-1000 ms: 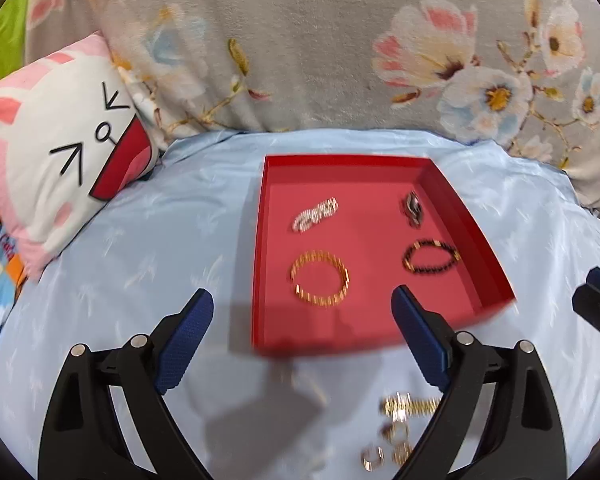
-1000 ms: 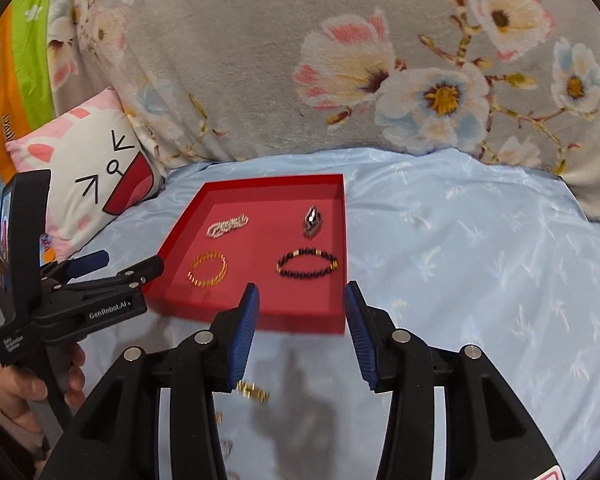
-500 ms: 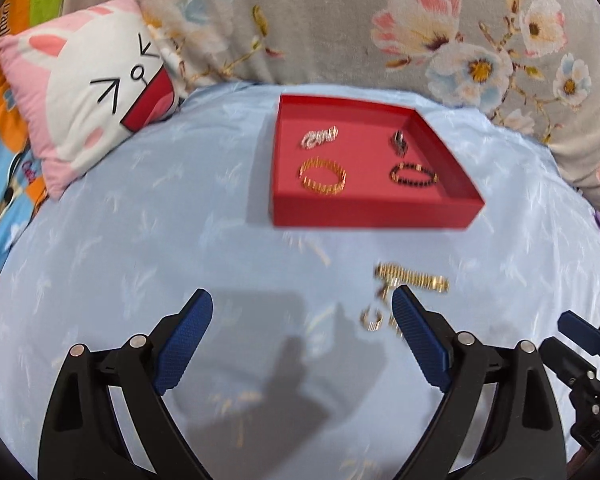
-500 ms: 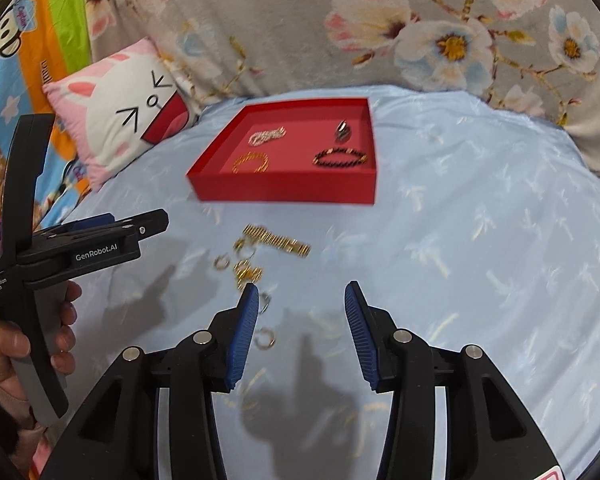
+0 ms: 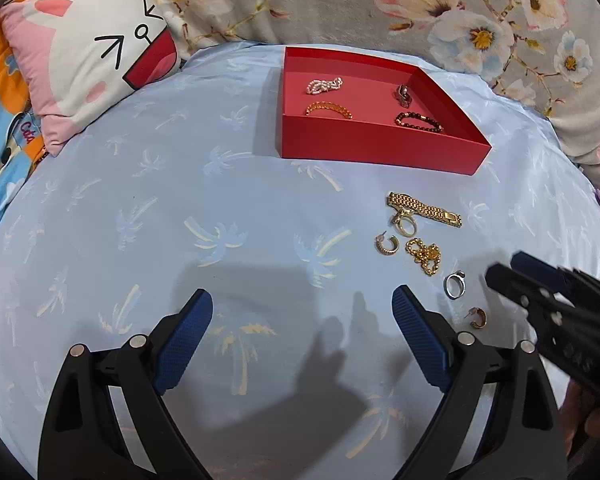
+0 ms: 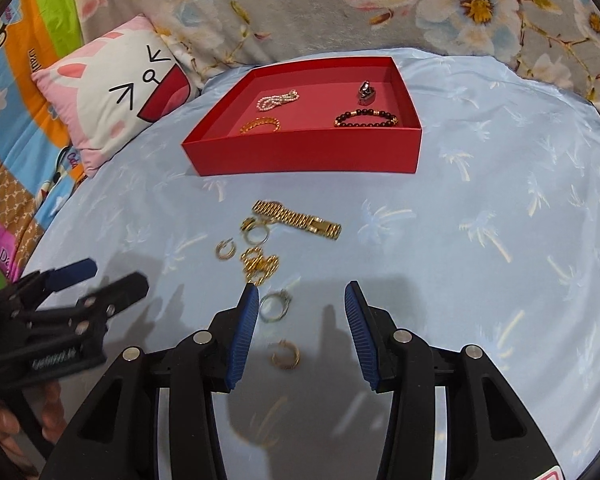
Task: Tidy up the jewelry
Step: 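Grasp the gold link watch with the right tool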
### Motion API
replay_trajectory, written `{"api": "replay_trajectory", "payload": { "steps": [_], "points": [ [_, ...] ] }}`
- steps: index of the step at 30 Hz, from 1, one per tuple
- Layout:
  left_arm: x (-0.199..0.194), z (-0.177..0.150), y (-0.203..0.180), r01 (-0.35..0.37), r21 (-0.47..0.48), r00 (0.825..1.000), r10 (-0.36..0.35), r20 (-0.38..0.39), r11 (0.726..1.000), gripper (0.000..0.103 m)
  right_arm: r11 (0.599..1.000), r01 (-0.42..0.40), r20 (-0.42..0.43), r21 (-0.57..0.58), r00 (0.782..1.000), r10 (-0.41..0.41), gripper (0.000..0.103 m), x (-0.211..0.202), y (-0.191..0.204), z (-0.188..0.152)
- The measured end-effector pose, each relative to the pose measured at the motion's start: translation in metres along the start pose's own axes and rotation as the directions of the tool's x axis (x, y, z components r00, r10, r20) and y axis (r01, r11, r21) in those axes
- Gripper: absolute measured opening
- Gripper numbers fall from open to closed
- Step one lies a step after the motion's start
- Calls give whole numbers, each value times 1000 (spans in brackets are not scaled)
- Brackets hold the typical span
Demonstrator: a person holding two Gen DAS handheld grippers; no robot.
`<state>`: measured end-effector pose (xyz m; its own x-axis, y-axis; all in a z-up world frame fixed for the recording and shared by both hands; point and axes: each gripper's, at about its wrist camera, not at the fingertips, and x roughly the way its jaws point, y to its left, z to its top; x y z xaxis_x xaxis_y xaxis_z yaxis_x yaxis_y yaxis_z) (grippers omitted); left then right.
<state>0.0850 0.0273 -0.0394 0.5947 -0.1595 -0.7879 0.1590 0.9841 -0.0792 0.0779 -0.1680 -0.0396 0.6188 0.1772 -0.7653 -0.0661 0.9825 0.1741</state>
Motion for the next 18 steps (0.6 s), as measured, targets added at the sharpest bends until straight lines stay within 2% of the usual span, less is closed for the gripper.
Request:
{"api": "replay_trajectory", "payload": {
  "steps": [7, 11, 18],
  "points": [
    [7, 0, 2, 5, -10, 1000, -5, -14, 1000, 89, 995, -25, -20, -94, 1000, 24, 44, 37, -1, 34],
    [13, 2, 9, 7, -28, 1000, -8, -26, 1000, 89, 974, -57, -51, -219, 998, 47, 44, 59, 8, 50],
    [20, 5, 13, 3, -36, 1000, -4, -30, 999, 89, 942, -82, -75, -325, 995, 61, 44, 82, 24, 58]
  ]
}}
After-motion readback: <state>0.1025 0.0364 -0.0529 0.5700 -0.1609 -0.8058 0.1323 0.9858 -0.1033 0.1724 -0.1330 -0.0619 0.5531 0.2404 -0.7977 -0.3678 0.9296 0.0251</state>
